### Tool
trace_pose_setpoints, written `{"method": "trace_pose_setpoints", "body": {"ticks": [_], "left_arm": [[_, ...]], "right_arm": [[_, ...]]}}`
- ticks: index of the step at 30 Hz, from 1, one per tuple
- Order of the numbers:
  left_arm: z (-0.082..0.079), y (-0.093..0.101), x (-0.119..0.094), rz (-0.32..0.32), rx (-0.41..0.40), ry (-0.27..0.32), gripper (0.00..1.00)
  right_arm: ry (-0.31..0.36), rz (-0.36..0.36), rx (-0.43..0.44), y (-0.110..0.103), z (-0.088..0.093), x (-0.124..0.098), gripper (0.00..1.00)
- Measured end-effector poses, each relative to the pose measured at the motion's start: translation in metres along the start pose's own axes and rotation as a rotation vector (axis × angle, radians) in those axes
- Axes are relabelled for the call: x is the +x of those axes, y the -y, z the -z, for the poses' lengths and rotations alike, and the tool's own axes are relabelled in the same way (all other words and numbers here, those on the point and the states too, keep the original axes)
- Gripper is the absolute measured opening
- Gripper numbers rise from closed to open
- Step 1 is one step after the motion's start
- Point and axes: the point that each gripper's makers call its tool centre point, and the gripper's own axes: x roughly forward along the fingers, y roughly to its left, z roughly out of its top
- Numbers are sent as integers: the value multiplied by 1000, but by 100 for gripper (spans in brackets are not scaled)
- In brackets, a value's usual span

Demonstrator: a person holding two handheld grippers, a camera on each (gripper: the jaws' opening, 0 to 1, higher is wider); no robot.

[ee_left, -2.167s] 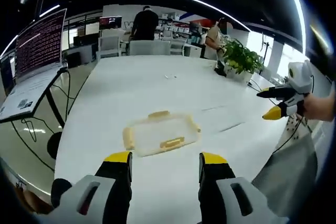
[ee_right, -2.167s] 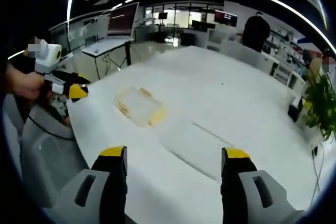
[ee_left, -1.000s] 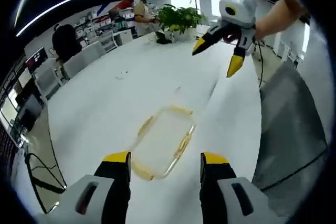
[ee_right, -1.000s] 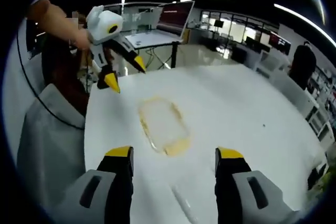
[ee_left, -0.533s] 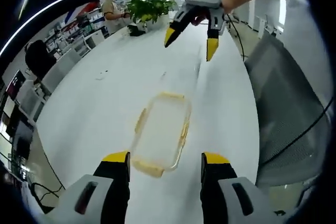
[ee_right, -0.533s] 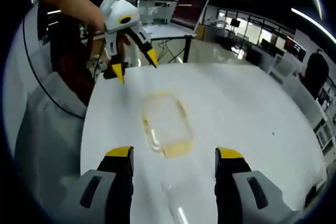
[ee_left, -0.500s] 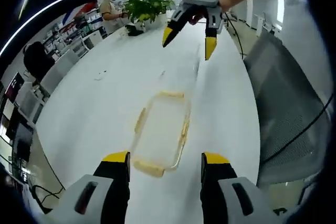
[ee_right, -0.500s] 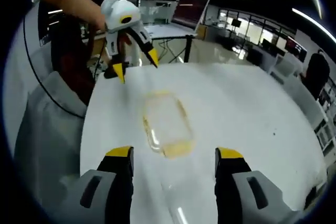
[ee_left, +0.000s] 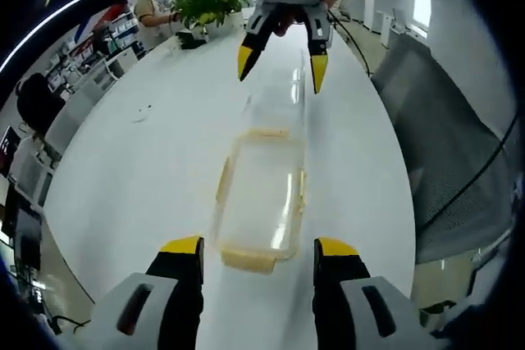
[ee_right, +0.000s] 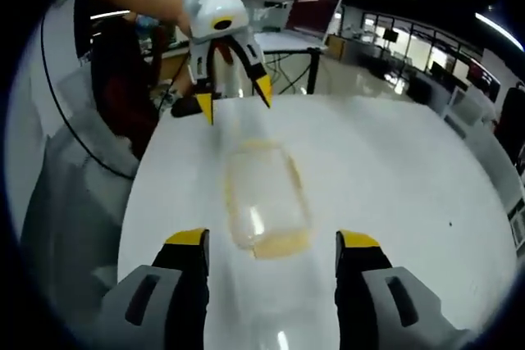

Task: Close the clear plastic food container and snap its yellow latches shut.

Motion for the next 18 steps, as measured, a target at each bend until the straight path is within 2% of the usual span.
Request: {"method": "trace_pose_setpoints", "body": {"ticks": [8,18], "left_arm": [[12,0,14,60,32,-3,48],[34,-12,34,100,25,-36,48]], "right_arm": [[-39,-48,-47,-1,8,18,57],[-74,-66,-31,11,17,36,55]]}}
